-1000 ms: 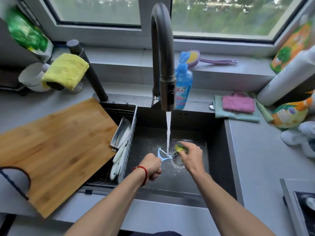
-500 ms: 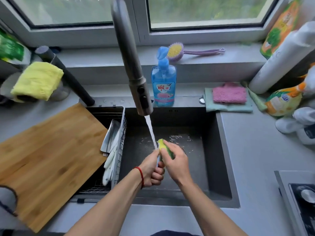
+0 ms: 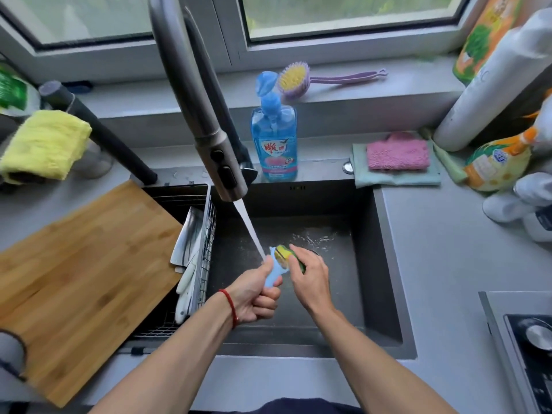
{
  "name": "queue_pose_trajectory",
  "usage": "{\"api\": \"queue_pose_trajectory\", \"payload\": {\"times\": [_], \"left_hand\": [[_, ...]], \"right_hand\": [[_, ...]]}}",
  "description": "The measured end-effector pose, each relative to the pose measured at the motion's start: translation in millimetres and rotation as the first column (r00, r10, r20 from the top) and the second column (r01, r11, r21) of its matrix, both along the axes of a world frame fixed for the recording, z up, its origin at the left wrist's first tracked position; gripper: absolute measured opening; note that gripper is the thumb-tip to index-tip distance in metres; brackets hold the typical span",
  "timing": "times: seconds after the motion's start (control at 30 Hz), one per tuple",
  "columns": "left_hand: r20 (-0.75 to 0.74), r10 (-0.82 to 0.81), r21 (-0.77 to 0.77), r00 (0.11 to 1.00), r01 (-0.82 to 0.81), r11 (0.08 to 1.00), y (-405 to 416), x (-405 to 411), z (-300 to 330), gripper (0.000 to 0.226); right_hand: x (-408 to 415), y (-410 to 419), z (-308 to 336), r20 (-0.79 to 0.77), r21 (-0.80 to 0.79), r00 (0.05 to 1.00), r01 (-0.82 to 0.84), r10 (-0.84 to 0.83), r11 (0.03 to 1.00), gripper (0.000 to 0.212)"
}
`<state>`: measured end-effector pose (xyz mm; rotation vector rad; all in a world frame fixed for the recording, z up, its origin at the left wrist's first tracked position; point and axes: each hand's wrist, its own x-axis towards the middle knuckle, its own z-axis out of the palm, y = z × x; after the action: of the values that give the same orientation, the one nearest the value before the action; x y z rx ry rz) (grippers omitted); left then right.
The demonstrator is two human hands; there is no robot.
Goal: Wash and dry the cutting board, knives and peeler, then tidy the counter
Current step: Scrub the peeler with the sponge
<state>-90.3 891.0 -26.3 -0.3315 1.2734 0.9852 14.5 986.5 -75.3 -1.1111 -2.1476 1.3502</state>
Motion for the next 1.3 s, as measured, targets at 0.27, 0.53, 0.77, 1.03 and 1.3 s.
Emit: {"api": "queue_pose_trajectory", "payload": {"times": [0.27, 0.53, 0.77, 1.03, 1.3], "left_hand": [[-0.285, 0.145, -0.039, 0.947, -0.162, 0.986, 18.1, -0.6, -6.9, 0.031], [0.049, 0.45, 0.017, 0.892, -0.452, 0.892, 28.3, -7.8, 0.0, 0.029], [0.06, 0.455, 0.006, 0.889, -0.456, 0.89, 34.3, -3.5, 0.6, 0.029], [-0.186, 0.343, -0.073, 0.921, -0.361, 0.93, 20.8, 1.4, -6.4, 0.046], [-0.296, 0.14, -0.161, 0.945, -0.194, 0.968, 5.6, 6.0, -7.9, 0.042]], "right_hand": [[-4.6, -17.0, 5.7, -0.049, 0.227, 0.99, -0.121, 0.136, 0.966, 0.032], [-1.3, -8.5, 11.1, 0.0, 0.395, 0.936, -0.325, 0.353, 0.859, 0.03], [6.6, -4.8, 6.9, -0.022, 0.452, 0.928, -0.324, 0.373, 0.831, 0.026], [4.0, 24.7, -4.1, 0.153, -0.372, 0.949, 0.313, -0.274, 0.874, 0.023], [-29.8, -3.8, 8.7, 0.103, -0.961, 0.859, 0.216, -0.502, 0.171, 0.025]]}}
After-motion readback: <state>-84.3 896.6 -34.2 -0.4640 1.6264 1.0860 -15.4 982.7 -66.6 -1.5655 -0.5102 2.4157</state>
